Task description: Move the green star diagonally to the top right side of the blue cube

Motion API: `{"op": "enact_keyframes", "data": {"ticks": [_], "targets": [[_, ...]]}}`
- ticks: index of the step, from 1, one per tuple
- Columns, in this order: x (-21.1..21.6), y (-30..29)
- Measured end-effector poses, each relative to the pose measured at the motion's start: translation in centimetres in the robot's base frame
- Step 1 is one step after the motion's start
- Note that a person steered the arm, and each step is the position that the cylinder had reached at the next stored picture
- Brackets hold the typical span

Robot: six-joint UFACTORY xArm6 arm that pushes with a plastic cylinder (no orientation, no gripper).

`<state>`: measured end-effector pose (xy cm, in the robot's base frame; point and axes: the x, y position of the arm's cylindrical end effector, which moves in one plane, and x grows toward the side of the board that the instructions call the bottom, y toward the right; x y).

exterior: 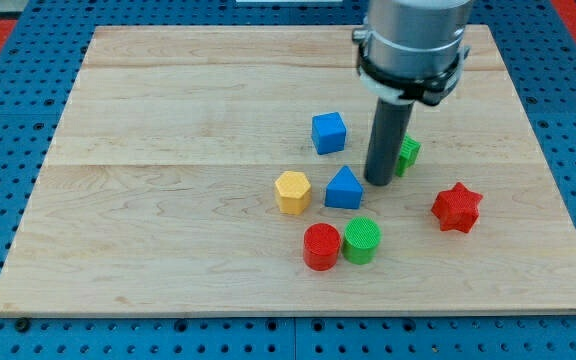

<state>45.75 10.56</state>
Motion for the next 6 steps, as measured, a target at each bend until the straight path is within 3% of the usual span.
{"op": "enact_keyframes", "data": {"ticks": [3,4,6], "targets": [[-11.4,6.5],[-10.6,7.0],[-16.0,12.5]]}}
